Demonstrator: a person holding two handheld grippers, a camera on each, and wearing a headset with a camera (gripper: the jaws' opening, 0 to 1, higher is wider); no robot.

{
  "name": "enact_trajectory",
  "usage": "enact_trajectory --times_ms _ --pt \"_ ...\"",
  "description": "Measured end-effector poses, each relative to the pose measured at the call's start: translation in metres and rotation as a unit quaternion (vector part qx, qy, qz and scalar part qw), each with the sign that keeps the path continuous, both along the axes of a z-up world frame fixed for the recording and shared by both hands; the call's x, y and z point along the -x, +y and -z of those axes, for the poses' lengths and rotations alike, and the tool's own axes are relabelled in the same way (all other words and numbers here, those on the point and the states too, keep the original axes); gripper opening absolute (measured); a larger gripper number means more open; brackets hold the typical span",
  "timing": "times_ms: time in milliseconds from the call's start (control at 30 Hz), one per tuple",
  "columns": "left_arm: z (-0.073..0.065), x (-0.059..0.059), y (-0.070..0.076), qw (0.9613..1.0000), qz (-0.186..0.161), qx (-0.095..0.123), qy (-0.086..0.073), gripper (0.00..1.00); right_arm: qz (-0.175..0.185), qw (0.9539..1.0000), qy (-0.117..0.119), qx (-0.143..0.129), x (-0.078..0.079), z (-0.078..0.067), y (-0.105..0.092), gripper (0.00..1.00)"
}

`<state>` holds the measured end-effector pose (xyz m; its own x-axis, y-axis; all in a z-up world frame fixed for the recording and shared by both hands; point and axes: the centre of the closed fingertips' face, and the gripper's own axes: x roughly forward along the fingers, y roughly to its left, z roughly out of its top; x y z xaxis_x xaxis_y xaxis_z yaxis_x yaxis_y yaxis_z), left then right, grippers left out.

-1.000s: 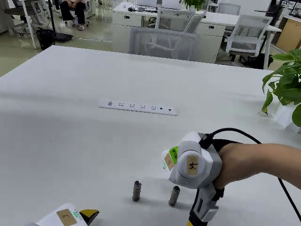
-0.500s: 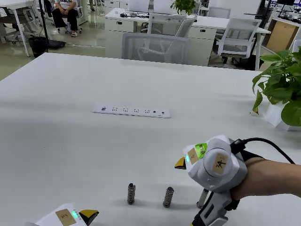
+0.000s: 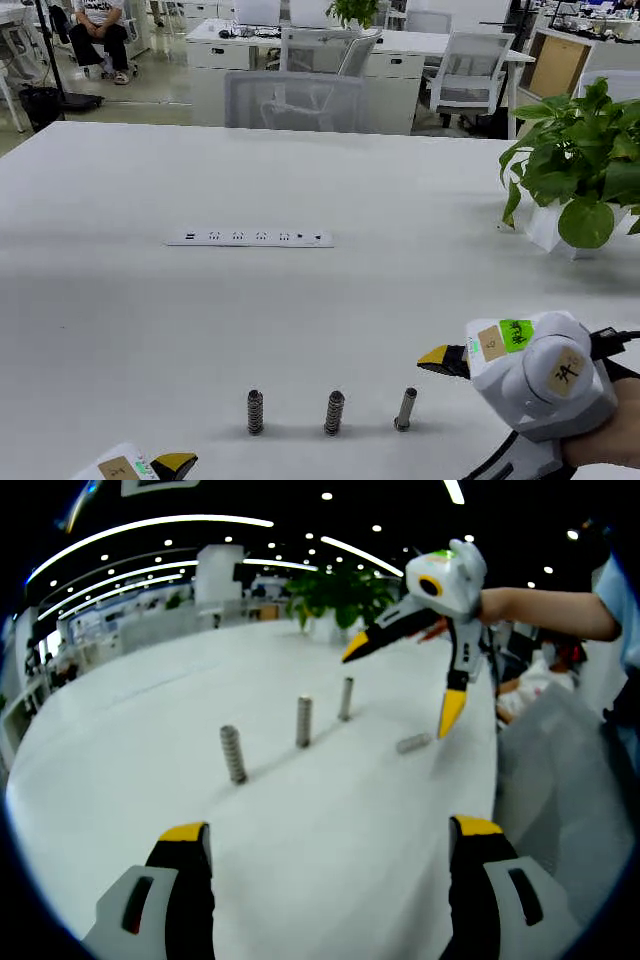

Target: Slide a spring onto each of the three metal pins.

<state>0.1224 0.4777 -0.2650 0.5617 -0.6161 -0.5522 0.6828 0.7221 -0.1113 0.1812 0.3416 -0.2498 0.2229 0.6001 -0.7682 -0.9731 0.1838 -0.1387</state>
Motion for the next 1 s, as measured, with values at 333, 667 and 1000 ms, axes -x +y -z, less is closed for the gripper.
enact_trajectory --times_ms 333,667,1000 --pt "-0.004 -0.004 0.0 1.0 0.007 -0.004 -0.006 0.98 0.066 0.9969 0.017 -0.04 0.013 -0.002 -0.026 0.99" --pt "-0.003 -0.006 0.004 0.9999 0.008 -0.01 -0.003 1.0 0.12 0.9906 0.029 -0.06 0.028 0.005 -0.054 0.99" --pt "-0.001 -0.01 0.005 0.9995 0.021 -0.021 -0.003 1.0 0.166 0.9829 0.034 -0.073 0.035 0.007 -0.077 0.99"
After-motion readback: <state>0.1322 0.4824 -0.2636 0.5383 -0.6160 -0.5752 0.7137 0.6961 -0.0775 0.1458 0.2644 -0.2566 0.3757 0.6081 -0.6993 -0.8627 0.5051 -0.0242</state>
